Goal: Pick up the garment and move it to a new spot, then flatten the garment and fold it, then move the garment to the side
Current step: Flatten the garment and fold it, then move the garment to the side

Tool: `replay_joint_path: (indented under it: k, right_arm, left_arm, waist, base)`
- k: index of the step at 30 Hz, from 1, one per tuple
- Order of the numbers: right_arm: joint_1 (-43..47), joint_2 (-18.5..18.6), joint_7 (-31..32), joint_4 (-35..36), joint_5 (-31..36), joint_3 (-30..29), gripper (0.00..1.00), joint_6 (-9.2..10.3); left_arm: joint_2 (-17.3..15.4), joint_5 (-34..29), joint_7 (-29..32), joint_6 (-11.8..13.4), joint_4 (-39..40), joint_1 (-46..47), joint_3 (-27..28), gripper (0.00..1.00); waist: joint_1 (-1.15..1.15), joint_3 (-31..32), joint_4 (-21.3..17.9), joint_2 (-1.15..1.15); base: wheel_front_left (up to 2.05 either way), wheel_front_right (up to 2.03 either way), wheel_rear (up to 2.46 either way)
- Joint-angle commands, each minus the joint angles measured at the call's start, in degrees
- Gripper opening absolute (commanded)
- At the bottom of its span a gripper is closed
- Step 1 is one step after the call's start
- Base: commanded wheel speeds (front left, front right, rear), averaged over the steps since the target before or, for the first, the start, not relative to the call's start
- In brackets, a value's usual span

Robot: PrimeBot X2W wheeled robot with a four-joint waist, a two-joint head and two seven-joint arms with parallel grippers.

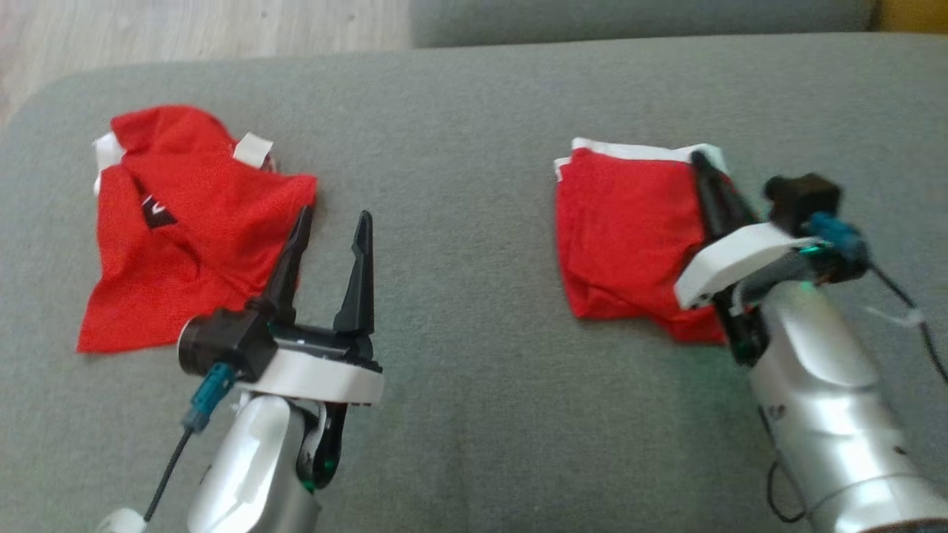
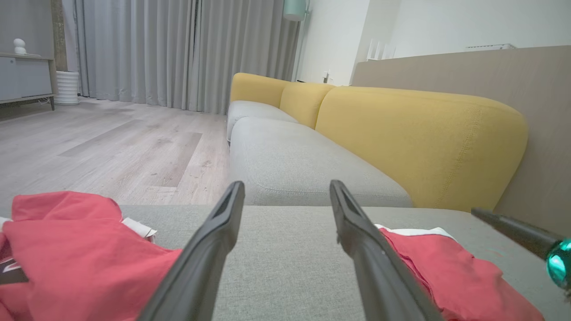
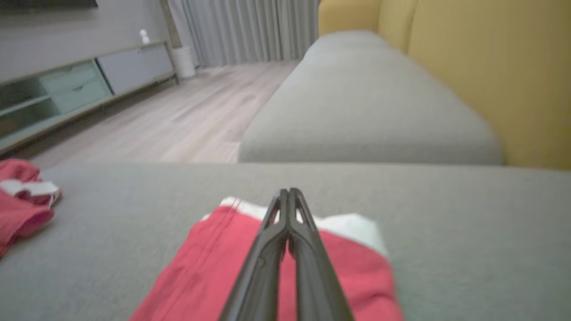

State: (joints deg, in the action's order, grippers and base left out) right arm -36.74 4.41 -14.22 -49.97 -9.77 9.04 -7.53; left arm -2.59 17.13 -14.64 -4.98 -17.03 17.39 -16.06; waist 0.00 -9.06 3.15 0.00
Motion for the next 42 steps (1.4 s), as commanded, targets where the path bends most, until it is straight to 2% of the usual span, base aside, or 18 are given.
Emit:
replay_joint_path:
  k: [1, 6, 7, 8, 9, 13, 20, 33, 42]
  right_arm:
    - [0.7, -0.2, -0.7, 2.1, 0.5, 0.5, 0.0, 0.04]
    - [8.4, -0.5, -0.8, 14.2, 4.3, -7.1, 0.0, 0.04]
    - [10.1, -0.7, -0.8, 16.4, 4.9, -8.1, 0.11, 0.04]
    - [11.7, -0.9, -0.8, 18.3, 5.4, -9.1, 0.75, 0.04]
    - [13.4, -1.0, -0.8, 20.0, 5.6, -9.9, 1.0, 0.04]
    - [19.5, -1.5, -0.8, 25.0, 5.5, -10.9, 1.0, 0.04]
    - [24.3, -1.5, -0.8, 27.7, 2.8, -9.0, 1.0, 0.04]
    - [21.2, -1.5, 2.1, 28.5, 5.0, -10.4, 1.0, 0.04]
    - [13.9, -1.5, 9.7, 20.9, 5.1, -13.1, 1.0, 0.04]
  left_arm:
    - [-0.3, -0.3, -0.4, 0.3, 1.9, 0.5, 2.2, 1.0]
    - [-0.3, -0.2, -0.4, 0.6, 2.1, -1.0, 3.1, 1.0]
    - [-0.3, -0.2, -0.4, 0.6, 2.1, -1.3, 3.2, 1.0]
    - [-0.3, -0.2, -0.4, 0.6, 2.1, -1.6, 3.4, 1.0]
    - [-0.3, -0.2, -0.4, 0.6, 2.1, -1.9, 3.5, 1.0]
    - [-0.3, -0.1, -0.4, 0.5, 1.7, -2.9, 4.0, 1.0]
    - [-0.3, -0.2, -0.4, 0.2, 0.7, -4.0, 4.6, 1.0]
    - [-0.3, -0.3, -0.4, -0.1, 1.2, -2.6, 3.9, 1.0]
    - [-0.3, 0.2, -0.4, -0.5, 1.6, -0.2, 1.9, 1.0]
  waist:
    - [0.0, 1.0, -1.1, 0.0]
    - [0.0, 2.6, -2.7, 0.0]
    - [0.0, 2.8, -2.9, 0.0]
    - [0.0, 3.0, -3.1, 0.0]
    - [0.0, 3.1, -3.2, 0.0]
    - [0.0, 3.6, -3.6, 0.0]
    - [0.0, 4.0, -3.8, 0.0]
    - [0.0, 1.8, -2.3, 0.0]
    - [0.0, -2.8, 0.8, 0.0]
  base:
    - [0.0, 0.0, 0.0]
    - [0.0, 0.0, 0.0]
    - [0.0, 0.0, 0.0]
    - [0.0, 0.0, 0.0]
    - [0.0, 0.0, 0.0]
    - [0.0, 0.0, 0.0]
    - [0.0, 0.0, 0.0]
    - [0.0, 0.0, 0.0]
    - [0.0, 0.0, 0.0]
